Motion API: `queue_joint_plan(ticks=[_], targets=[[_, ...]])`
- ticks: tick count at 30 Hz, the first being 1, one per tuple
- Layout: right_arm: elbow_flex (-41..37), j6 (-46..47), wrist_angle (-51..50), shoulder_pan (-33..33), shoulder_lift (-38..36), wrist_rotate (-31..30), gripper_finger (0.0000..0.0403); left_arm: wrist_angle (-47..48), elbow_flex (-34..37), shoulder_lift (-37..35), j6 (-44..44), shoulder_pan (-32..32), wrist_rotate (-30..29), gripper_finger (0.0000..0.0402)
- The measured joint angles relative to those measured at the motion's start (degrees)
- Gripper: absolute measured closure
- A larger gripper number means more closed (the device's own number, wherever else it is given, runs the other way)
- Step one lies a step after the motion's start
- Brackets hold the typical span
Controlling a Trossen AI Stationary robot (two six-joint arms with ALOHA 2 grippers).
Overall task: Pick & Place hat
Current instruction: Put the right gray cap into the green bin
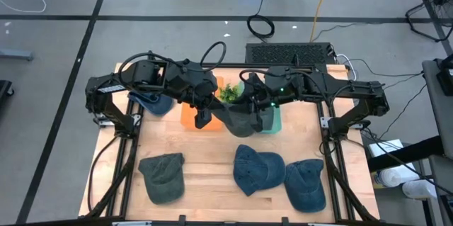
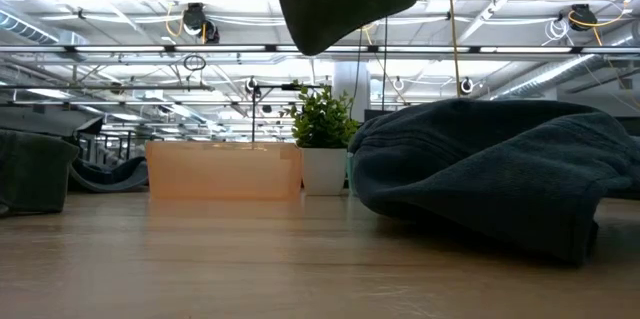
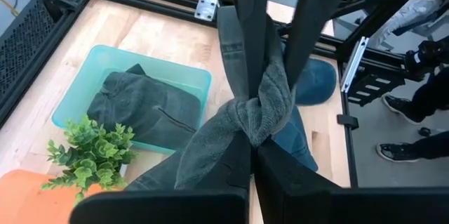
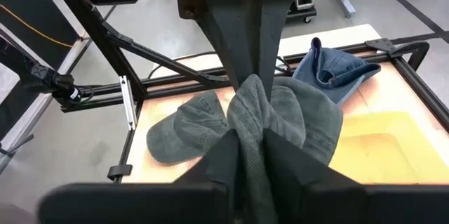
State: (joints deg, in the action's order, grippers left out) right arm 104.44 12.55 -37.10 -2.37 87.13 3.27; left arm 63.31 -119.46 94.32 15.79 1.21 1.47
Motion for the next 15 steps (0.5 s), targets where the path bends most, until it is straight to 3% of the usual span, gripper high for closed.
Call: queue_joint_plan(ticks=[3, 10, 15], targets=[[0.00, -1.86, -0.02, 0.00, 0.00, 0.05, 0.0396, 0.00, 0.00, 0.00, -0.11, 0.00, 0.03, 0.0397], [0.00, -6.26, -0.34, -0.04, -0.61, 3.04, 0.0402, -0.01, 0.00, -0.04, -5.32, -0.74, 10.19, 0.0347], [0.00, -8.78, -1.61, 0.00, -3.72, 2.58, 0.0402, -0.42, 0.00, -0.71, -3.39, -2.37, 10.86, 0.0311]])
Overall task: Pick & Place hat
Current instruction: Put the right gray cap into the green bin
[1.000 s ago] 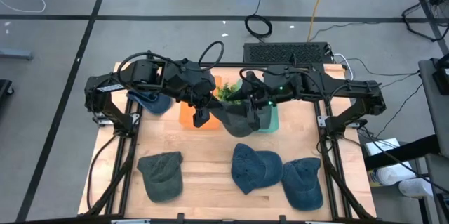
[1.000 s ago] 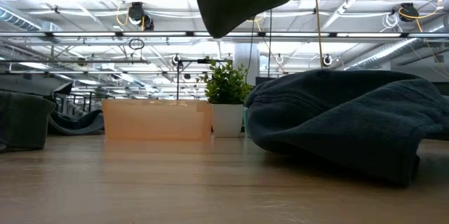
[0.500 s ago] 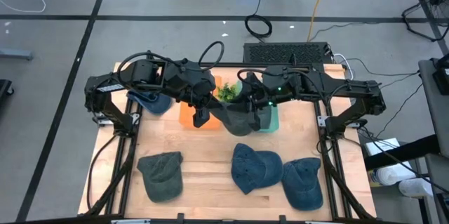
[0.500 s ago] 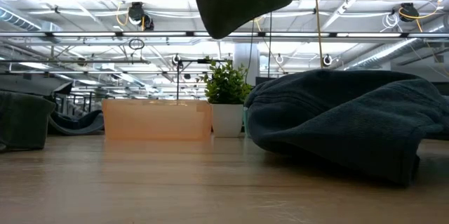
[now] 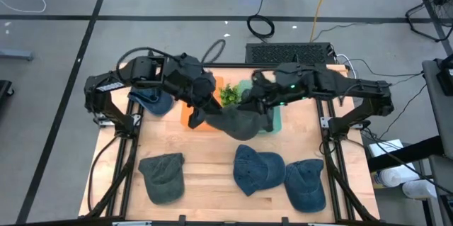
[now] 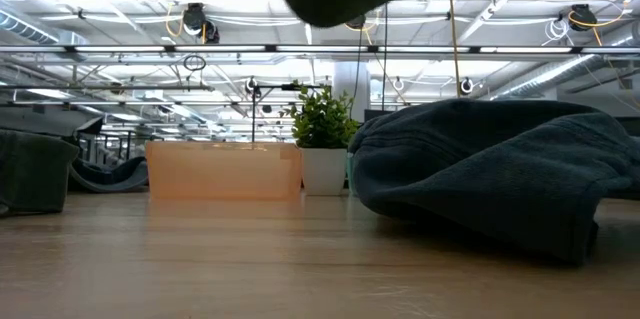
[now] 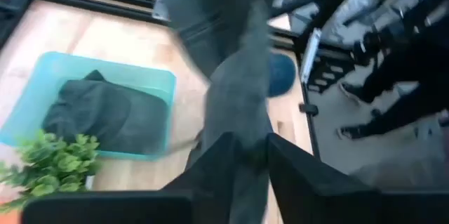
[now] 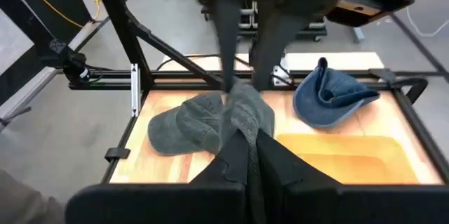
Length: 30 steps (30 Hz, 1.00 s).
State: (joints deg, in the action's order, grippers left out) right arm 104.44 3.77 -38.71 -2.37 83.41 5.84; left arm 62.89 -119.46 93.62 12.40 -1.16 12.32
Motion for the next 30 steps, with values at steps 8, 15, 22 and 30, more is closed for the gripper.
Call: queue_joint_plan(ticks=[8, 15, 22, 30], targets=[[0.00, -0.15, -3.68, 0.11, -5.81, -0.13, 0.0402, -0.19, 0.06, -0.59, 1.44, -2.77, -0.20, 0.0230], [0.00, 2.39, -10.01, 0.28, -9.25, -9.84, 0.0403, -0.21, 0.04, -0.47, -0.45, -4.05, 4.79, 0.0180], [0.00, 5.16, -13.31, 3.74, -10.16, -6.72, 0.0403, -1.87, 0.04, -0.47, -0.72, -4.62, 8.94, 0.0154], [0.00, 6.40, -13.00, 10.39, -10.18, 4.24, 0.0403, -6.89, -0.06, -2.38, -0.23, -4.45, 13.57, 0.0142]])
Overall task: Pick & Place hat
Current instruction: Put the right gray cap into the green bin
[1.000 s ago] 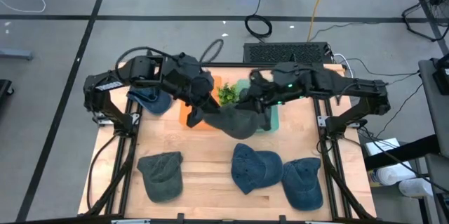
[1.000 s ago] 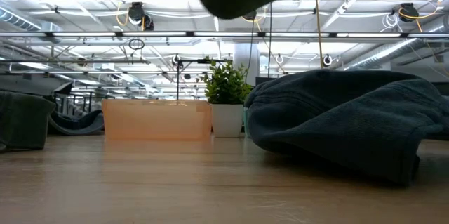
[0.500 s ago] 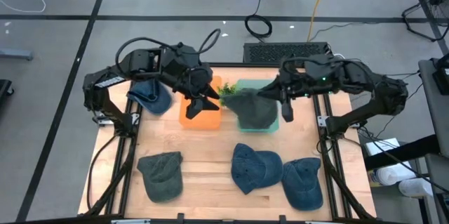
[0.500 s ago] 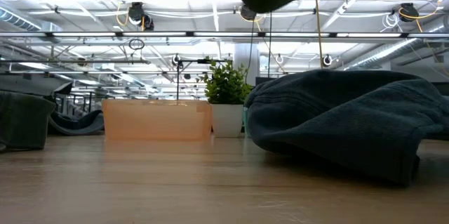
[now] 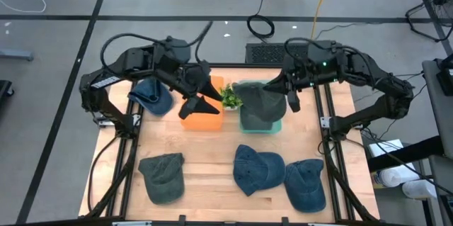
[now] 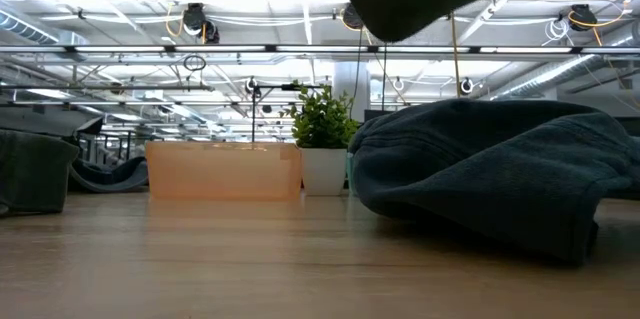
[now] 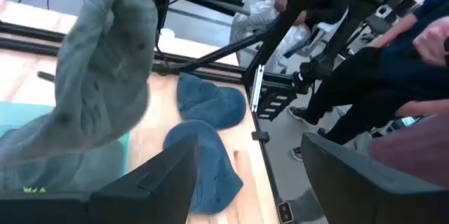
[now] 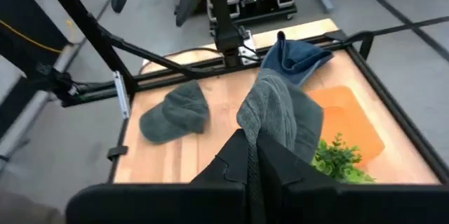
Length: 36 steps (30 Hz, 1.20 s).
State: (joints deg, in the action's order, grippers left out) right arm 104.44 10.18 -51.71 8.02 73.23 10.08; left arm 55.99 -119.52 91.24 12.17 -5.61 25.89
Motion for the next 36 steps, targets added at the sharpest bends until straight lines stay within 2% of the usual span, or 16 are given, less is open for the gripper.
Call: queue_joint_plan(ticks=[6, 9, 12, 17, 19, 23, 30, 36], targets=[[0.00, 4.40, 1.40, 5.52, -0.31, 3.26, 0.0403, -3.17, 0.09, -2.58, -0.53, -0.04, -0.42, 0.0142], [0.00, 7.42, 4.50, 8.79, -0.59, 7.53, 0.0403, -6.47, 0.00, -3.24, -1.26, -0.01, -0.37, 0.0146], [0.00, 10.08, 7.05, 11.44, -0.61, 11.09, 0.0403, -6.91, 0.09, -4.14, -1.60, -0.02, -0.42, 0.0150], [-0.27, 11.49, 6.45, 16.02, -0.69, 11.53, 0.0403, -6.35, 0.09, -5.18, -1.54, -0.02, -0.68, 0.0148], [-1.72, 12.16, 8.54, 17.74, -0.81, 14.75, 0.0403, -6.65, 0.06, -5.37, -1.56, 0.30, -1.56, 0.0146], [-7.69, 14.42, 15.91, 20.70, -1.51, 24.02, 0.0403, -6.54, 0.06, -5.46, -1.54, 0.49, -1.97, 0.0142], [-21.68, 14.17, 21.74, 24.81, -5.35, 26.36, 0.0403, -6.54, 0.06, -5.50, -1.52, 0.48, -1.95, 0.0152], [-32.92, 14.60, 28.66, 26.82, -8.92, 32.43, 0.0403, -6.54, 0.06, -5.50, -2.41, 0.48, -1.97, 0.0149]])
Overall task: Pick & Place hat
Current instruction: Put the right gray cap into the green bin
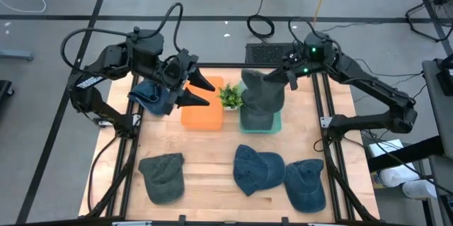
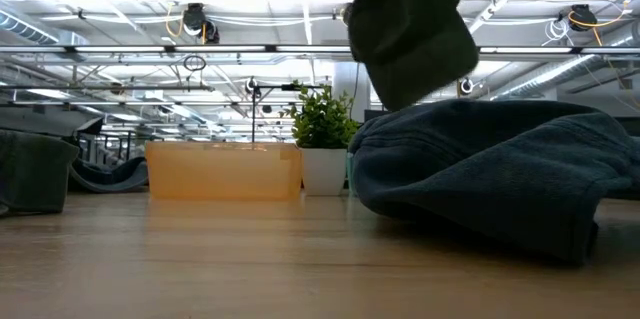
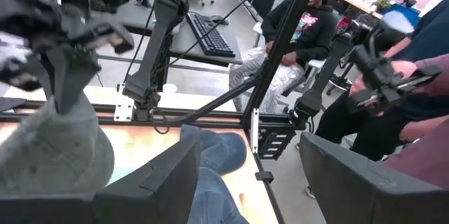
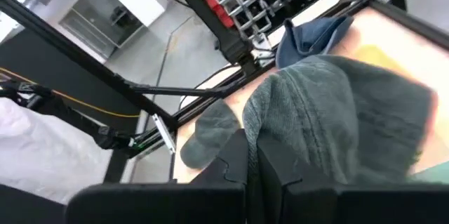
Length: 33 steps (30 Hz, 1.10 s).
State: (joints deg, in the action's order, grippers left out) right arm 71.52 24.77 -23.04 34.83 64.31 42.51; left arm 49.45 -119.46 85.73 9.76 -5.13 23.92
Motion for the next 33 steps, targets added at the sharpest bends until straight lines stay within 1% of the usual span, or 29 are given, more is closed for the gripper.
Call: queue_joint_plan(ticks=[4, 8, 13, 18, 22, 26, 29, 33], targets=[[-6.33, 0.41, 4.08, -0.07, -0.61, 1.10, 0.0403, -0.02, 0.00, 0.00, -0.44, 0.00, -0.05, 0.0143], [-11.80, 4.90, 12.02, -1.80, -0.69, 1.13, 0.0403, 0.00, 0.00, 0.00, -0.41, 0.00, -0.48, 0.0145], [-14.96, 8.01, 19.47, -4.26, -0.70, 1.17, 0.0403, -0.01, 0.00, 0.00, -0.43, 0.00, -0.55, 0.0155], [-18.04, 7.47, 20.02, -4.51, -0.74, 0.01, 0.0403, 0.00, 0.00, 0.00, -0.51, -0.02, -1.67, 0.0160], [-23.63, 6.23, 22.47, -3.87, -0.72, -0.65, 0.0403, 0.00, 0.00, 0.00, -1.04, -0.04, -3.13, 0.0156], [-28.39, 4.74, 23.67, -1.85, -0.70, -2.22, 0.0403, 0.00, 0.00, 0.02, -1.07, -0.04, -4.07, 0.0156], [-30.34, 2.59, 24.56, 0.00, -0.69, -2.73, 0.0403, 0.00, 0.00, 0.01, -1.07, -0.04, -4.09, 0.0152], [-31.64, -0.47, 24.58, 0.87, -0.04, -5.01, 0.0403, 0.00, 0.00, 0.02, -1.07, -0.04, -4.52, 0.0151]])
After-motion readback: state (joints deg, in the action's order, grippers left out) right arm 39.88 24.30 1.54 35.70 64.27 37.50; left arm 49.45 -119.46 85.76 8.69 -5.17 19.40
